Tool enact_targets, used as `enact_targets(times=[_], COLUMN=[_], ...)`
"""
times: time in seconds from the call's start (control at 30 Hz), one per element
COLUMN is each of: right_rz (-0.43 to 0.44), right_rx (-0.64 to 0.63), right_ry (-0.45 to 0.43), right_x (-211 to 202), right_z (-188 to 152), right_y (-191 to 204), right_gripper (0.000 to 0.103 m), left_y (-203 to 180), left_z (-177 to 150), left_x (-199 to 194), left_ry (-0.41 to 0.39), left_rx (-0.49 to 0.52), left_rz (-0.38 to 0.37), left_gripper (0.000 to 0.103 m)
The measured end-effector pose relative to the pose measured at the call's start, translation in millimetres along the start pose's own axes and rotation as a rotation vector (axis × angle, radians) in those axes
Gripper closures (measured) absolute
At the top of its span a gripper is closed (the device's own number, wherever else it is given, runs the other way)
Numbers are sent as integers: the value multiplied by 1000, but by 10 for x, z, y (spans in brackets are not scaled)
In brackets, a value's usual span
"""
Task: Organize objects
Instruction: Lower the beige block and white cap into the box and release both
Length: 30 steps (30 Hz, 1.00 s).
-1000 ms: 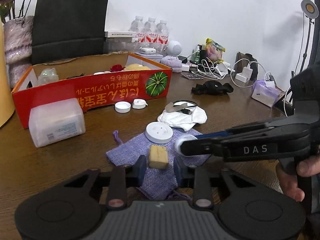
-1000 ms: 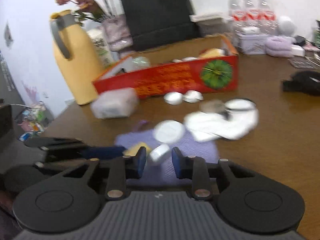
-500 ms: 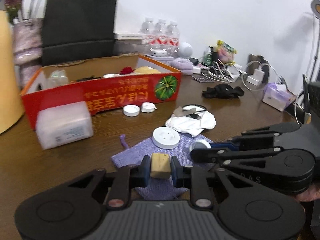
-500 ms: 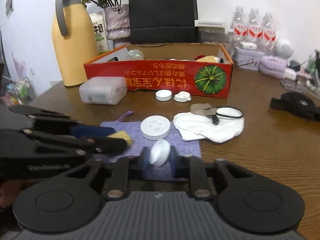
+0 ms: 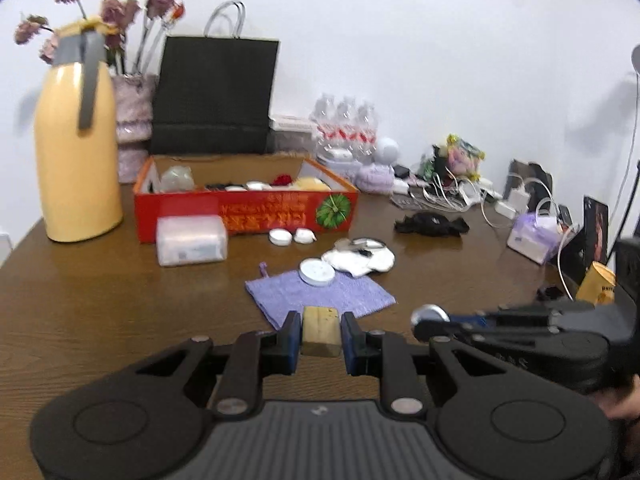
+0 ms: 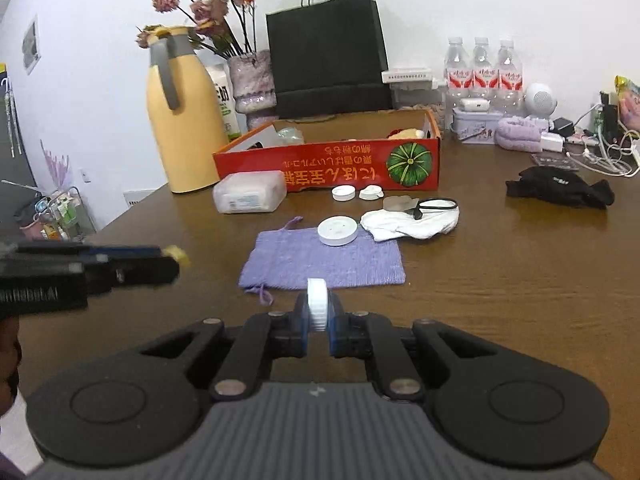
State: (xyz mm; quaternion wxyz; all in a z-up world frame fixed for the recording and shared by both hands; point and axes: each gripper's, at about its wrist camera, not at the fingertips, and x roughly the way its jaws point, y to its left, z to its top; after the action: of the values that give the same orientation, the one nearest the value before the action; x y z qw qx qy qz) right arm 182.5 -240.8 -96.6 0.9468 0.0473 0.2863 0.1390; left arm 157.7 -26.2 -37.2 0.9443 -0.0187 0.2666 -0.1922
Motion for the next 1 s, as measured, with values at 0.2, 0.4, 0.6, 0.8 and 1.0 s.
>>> enact_targets(times=[0.2,0.4,0.6,0.8,1.0], right_rz=[45,91,96,56,37], right_rx=[17,-97,-84,95,135], right_ry=[-38,-129,-10,187,169], right_x=[-131,242,1730,3173,3263], right_z=[139,1068,2183,2406,2376], right_y=[-62,-180,-425,-766,-863], right_gripper=[93,93,93,91,57], left_y=[174,721,1212,1601,1694], left_z=[274,1314,2097,2088,2074], left_x=[50,761,2266,3259,3192], left_ry=[-10,-40,81,174,162], left_rx=[-23,-49,-99,-156,-176], left_rz=[-28,-35,83,175,151], left_gripper=[83,83,83,83,62])
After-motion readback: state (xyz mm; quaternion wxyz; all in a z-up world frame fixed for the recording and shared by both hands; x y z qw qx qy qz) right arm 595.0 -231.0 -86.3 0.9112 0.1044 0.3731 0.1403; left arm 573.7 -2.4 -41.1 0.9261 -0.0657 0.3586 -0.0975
